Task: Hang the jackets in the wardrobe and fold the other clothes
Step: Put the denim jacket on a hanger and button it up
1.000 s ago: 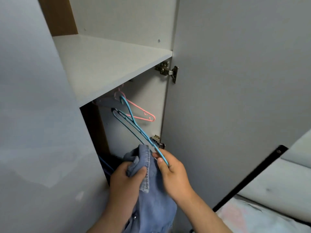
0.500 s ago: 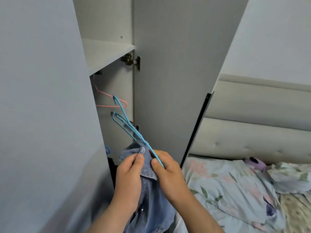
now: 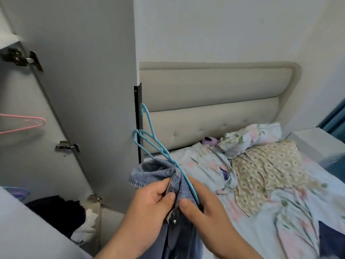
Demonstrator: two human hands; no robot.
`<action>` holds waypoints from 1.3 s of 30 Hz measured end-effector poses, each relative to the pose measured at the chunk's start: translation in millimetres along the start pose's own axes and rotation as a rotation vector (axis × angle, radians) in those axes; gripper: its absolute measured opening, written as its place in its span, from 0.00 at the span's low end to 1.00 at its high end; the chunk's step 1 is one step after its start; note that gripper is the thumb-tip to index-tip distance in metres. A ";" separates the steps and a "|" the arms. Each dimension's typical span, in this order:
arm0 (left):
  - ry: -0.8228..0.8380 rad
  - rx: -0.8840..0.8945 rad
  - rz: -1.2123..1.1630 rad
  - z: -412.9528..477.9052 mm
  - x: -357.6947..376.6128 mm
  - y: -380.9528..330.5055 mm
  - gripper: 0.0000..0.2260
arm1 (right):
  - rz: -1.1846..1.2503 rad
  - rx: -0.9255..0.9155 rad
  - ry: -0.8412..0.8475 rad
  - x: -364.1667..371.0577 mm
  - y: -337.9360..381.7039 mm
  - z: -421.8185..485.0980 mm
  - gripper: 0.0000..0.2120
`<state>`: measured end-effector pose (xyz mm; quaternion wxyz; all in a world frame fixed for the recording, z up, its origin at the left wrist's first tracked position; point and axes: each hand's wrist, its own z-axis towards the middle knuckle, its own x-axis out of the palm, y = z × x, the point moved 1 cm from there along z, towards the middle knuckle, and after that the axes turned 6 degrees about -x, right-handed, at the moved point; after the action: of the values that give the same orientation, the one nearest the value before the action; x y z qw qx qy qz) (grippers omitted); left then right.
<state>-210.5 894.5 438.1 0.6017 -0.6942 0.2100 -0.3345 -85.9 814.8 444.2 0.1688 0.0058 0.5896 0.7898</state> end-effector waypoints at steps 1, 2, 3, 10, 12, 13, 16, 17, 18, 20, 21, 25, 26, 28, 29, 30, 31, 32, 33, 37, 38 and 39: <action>0.043 -0.014 0.016 9.4 7.0 -1.1 0.13 | 0.009 0.011 -0.035 -10.3 -1.3 -0.7 0.21; 0.080 -0.031 0.033 18.8 14.3 -1.6 0.15 | 0.014 0.027 -0.071 -21.0 -3.5 -1.2 0.21; 0.116 -0.047 0.045 28.1 21.8 -2.3 0.16 | 0.013 0.044 -0.108 -31.7 -6.1 -1.7 0.21; 0.335 -0.026 0.119 85.7 81.3 -6.3 0.19 | 0.044 0.104 -0.286 -103.6 -3.2 -7.2 0.20; 0.379 -0.021 0.149 98.0 99.9 -4.9 0.18 | 0.037 0.114 -0.348 -119.9 1.0 -11.5 0.21; 0.410 -0.017 0.161 103.2 109.3 -4.0 0.17 | 0.011 0.118 -0.385 -127.5 3.3 -14.0 0.22; 0.506 -0.024 0.176 117.9 135.4 -3.4 0.18 | -0.096 0.127 -0.506 -148.5 10.3 -21.4 0.18; 0.527 -0.024 0.186 123.1 142.5 -3.6 0.18 | -0.120 0.131 -0.538 -154.3 10.3 -23.9 0.18; 0.540 -0.014 0.211 128.7 149.6 -3.1 0.19 | -0.137 0.141 -0.573 -159.6 8.9 -26.1 0.19; 0.559 0.022 0.263 139.5 161.7 -1.5 0.19 | -0.162 0.180 -0.685 -167.8 1.3 -29.0 0.23; 0.574 0.027 0.262 145.0 168.4 0.6 0.19 | -0.167 0.200 -0.767 -171.4 -3.5 -30.2 0.24; 0.596 -0.065 0.234 172.1 191.7 20.6 0.18 | -0.202 0.268 -1.056 -188.1 -22.4 -36.5 0.18; 0.593 -0.102 0.228 181.7 195.2 27.7 0.17 | -0.193 0.298 -1.139 -195.4 -27.0 -40.5 0.15; 0.566 -0.182 0.199 204.9 200.4 39.4 0.19 | -0.134 0.342 -1.288 -214.0 -34.3 -51.0 0.10; 0.530 -0.209 0.196 220.3 200.7 44.3 0.20 | -0.091 0.345 -1.346 -223.8 -35.8 -55.9 0.09; 0.490 -0.220 0.209 237.6 200.3 48.3 0.20 | -0.037 0.333 -1.409 -234.0 -36.3 -61.2 0.09; 0.458 -0.216 0.240 256.3 199.6 52.6 0.20 | 0.017 0.311 -1.489 -244.4 -35.8 -67.7 0.10; 0.435 -0.202 0.284 275.1 198.7 57.0 0.19 | 0.064 0.277 -1.574 -253.0 -33.7 -75.0 0.09; 0.417 -0.180 0.333 292.3 198.2 60.7 0.17 | 0.095 0.242 -1.654 -260.0 -30.5 -83.7 0.09; 0.321 -0.047 0.477 337.6 197.8 64.7 0.13 | 0.049 0.205 -1.801 -269.6 -17.8 -115.6 0.15; 0.311 -0.010 0.492 344.1 198.0 64.1 0.13 | 0.014 0.209 -1.828 -268.1 -16.5 -121.9 0.14; 0.304 0.020 0.506 348.2 198.5 63.5 0.13 | -0.013 0.222 -1.847 -266.5 -15.9 -127.9 0.13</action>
<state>182.8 986.9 400.0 0.6345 -0.5559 0.4606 -0.2760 142.9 626.9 440.9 0.5740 0.6449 0.2936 0.4103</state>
